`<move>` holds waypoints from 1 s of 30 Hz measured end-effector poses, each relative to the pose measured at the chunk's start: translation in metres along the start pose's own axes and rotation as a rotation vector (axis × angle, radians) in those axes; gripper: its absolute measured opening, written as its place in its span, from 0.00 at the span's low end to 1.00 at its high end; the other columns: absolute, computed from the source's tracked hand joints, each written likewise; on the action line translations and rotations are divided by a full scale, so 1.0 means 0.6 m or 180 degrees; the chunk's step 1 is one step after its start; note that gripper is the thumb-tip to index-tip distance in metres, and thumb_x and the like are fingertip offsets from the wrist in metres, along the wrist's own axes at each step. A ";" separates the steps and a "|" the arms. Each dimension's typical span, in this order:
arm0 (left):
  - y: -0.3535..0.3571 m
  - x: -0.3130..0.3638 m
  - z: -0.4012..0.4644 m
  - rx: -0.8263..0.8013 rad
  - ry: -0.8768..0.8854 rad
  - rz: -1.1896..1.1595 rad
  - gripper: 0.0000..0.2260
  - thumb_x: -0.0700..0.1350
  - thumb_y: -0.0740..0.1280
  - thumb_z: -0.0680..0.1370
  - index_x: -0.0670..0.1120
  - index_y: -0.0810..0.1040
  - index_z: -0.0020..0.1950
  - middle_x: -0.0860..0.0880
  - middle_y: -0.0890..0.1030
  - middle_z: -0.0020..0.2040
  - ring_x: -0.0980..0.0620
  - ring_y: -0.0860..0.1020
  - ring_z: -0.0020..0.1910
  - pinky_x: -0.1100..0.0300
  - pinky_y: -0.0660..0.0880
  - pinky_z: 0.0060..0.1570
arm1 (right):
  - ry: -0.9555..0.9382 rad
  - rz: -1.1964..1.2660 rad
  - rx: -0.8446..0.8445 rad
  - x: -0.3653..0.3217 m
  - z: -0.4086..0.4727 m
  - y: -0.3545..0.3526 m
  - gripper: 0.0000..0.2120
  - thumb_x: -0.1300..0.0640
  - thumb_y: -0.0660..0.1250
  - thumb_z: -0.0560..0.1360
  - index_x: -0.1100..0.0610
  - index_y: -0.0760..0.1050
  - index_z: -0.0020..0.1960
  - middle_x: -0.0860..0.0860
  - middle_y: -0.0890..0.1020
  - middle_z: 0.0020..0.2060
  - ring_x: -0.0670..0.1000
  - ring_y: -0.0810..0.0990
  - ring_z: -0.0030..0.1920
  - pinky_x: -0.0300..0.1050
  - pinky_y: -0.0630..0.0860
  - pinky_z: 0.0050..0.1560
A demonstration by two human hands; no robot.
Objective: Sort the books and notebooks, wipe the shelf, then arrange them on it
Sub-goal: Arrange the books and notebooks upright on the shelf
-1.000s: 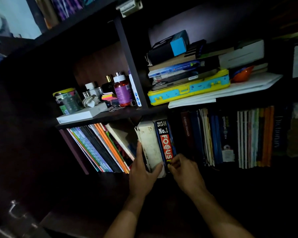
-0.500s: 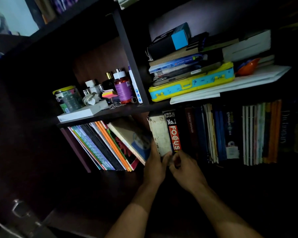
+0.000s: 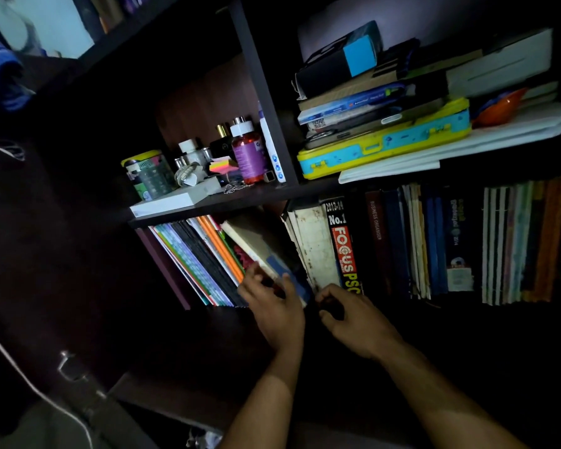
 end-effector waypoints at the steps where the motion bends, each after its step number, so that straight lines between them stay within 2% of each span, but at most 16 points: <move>1: 0.000 -0.017 0.003 0.0018 -0.0311 -0.0158 0.27 0.47 0.74 0.77 0.49 0.67 0.73 0.46 0.72 0.60 0.47 0.80 0.48 0.54 0.77 0.49 | -0.0035 -0.0005 -0.0053 0.000 0.000 0.005 0.08 0.52 0.68 0.75 0.45 0.76 0.54 0.40 0.84 0.50 0.40 0.81 0.52 0.43 0.77 0.58; 2: 0.004 -0.034 0.006 -0.0033 -0.0576 -0.0304 0.28 0.47 0.75 0.77 0.49 0.67 0.73 0.47 0.75 0.58 0.48 0.81 0.45 0.52 0.79 0.48 | -0.0080 -0.0021 -0.0109 -0.001 -0.001 0.010 0.10 0.50 0.67 0.74 0.44 0.76 0.56 0.39 0.84 0.51 0.40 0.81 0.54 0.44 0.77 0.60; 4: 0.017 -0.058 0.009 -0.0217 -0.0812 -0.0360 0.25 0.48 0.74 0.77 0.50 0.70 0.71 0.49 0.81 0.53 0.47 0.83 0.46 0.48 0.80 0.50 | -0.0144 -0.0088 -0.0228 -0.004 -0.002 0.017 0.14 0.46 0.64 0.73 0.41 0.75 0.59 0.37 0.83 0.55 0.40 0.80 0.58 0.47 0.76 0.63; 7: 0.034 -0.073 0.011 -0.0433 -0.0864 -0.0192 0.20 0.47 0.73 0.79 0.48 0.74 0.70 0.48 0.84 0.53 0.46 0.82 0.52 0.52 0.78 0.53 | -0.0171 -0.0137 -0.0288 -0.007 -0.002 0.018 0.15 0.47 0.65 0.74 0.40 0.75 0.60 0.36 0.82 0.56 0.41 0.79 0.59 0.49 0.75 0.64; 11: 0.047 -0.078 0.009 -0.0598 -0.0755 -0.0211 0.15 0.42 0.71 0.79 0.50 0.74 0.64 0.50 0.84 0.46 0.46 0.82 0.47 0.52 0.78 0.47 | -0.0153 -0.0087 -0.0253 -0.005 -0.003 0.015 0.14 0.49 0.67 0.75 0.40 0.75 0.60 0.37 0.82 0.55 0.40 0.79 0.58 0.47 0.76 0.63; 13: 0.043 -0.077 0.009 -0.0522 -0.0664 -0.0342 0.15 0.38 0.69 0.79 0.51 0.73 0.62 0.52 0.82 0.43 0.50 0.81 0.43 0.54 0.76 0.45 | -0.0155 -0.0076 -0.0257 -0.004 -0.006 0.016 0.15 0.48 0.67 0.74 0.39 0.75 0.60 0.36 0.82 0.55 0.39 0.80 0.58 0.47 0.76 0.63; 15: 0.038 -0.074 0.012 -0.0390 -0.0615 -0.0457 0.17 0.35 0.68 0.79 0.52 0.72 0.62 0.54 0.81 0.41 0.58 0.79 0.40 0.58 0.74 0.44 | -0.0156 0.0006 -0.0250 -0.004 -0.005 0.018 0.17 0.44 0.66 0.72 0.39 0.75 0.61 0.36 0.82 0.55 0.38 0.80 0.57 0.46 0.77 0.63; 17: 0.033 -0.066 0.013 -0.0284 -0.0506 -0.0428 0.20 0.34 0.68 0.78 0.57 0.70 0.59 0.54 0.81 0.42 0.59 0.79 0.40 0.58 0.75 0.45 | -0.0132 0.0039 -0.0224 -0.003 -0.003 0.019 0.19 0.42 0.66 0.71 0.40 0.75 0.61 0.36 0.83 0.55 0.37 0.80 0.57 0.46 0.77 0.63; 20: 0.036 -0.064 0.016 -0.0340 -0.0438 -0.0333 0.21 0.36 0.68 0.78 0.60 0.67 0.59 0.54 0.81 0.44 0.49 0.81 0.44 0.55 0.76 0.46 | -0.0044 -0.0012 -0.0283 0.000 -0.002 0.021 0.18 0.45 0.70 0.73 0.41 0.76 0.62 0.39 0.82 0.57 0.39 0.79 0.59 0.46 0.77 0.64; 24: 0.048 -0.084 0.019 -0.0431 -0.0781 -0.0142 0.21 0.42 0.70 0.79 0.55 0.67 0.68 0.51 0.84 0.50 0.46 0.83 0.50 0.51 0.78 0.50 | -0.0032 -0.0029 -0.0294 0.004 -0.001 0.024 0.24 0.37 0.66 0.68 0.40 0.75 0.63 0.38 0.82 0.58 0.39 0.79 0.59 0.46 0.76 0.64; 26: 0.051 -0.088 0.020 -0.0459 -0.0931 0.0071 0.19 0.46 0.70 0.79 0.54 0.69 0.68 0.52 0.84 0.49 0.45 0.82 0.50 0.51 0.78 0.50 | -0.0017 -0.0056 -0.0279 0.010 0.000 0.024 0.26 0.36 0.65 0.67 0.41 0.75 0.64 0.37 0.82 0.58 0.38 0.79 0.60 0.44 0.76 0.65; 28: 0.052 -0.089 0.024 -0.0456 -0.1106 0.0252 0.11 0.49 0.70 0.80 0.52 0.73 0.61 0.51 0.84 0.47 0.44 0.82 0.51 0.53 0.74 0.47 | 0.0017 -0.0128 -0.0279 0.010 -0.001 0.021 0.22 0.41 0.68 0.70 0.42 0.76 0.63 0.38 0.82 0.57 0.38 0.79 0.59 0.43 0.76 0.64; 30: 0.051 -0.086 0.025 -0.0571 -0.1298 0.0464 0.09 0.52 0.68 0.81 0.48 0.76 0.56 0.46 0.84 0.50 0.43 0.81 0.52 0.54 0.72 0.48 | 0.0023 -0.0227 -0.0153 0.006 -0.004 0.012 0.14 0.51 0.70 0.75 0.45 0.76 0.60 0.41 0.84 0.53 0.40 0.81 0.55 0.45 0.78 0.60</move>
Point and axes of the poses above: each hand's wrist, its own z-axis towards the middle knuckle, its own y-axis out of the palm, x = y × z, the point moved 6 cm from there along z, towards the middle knuckle
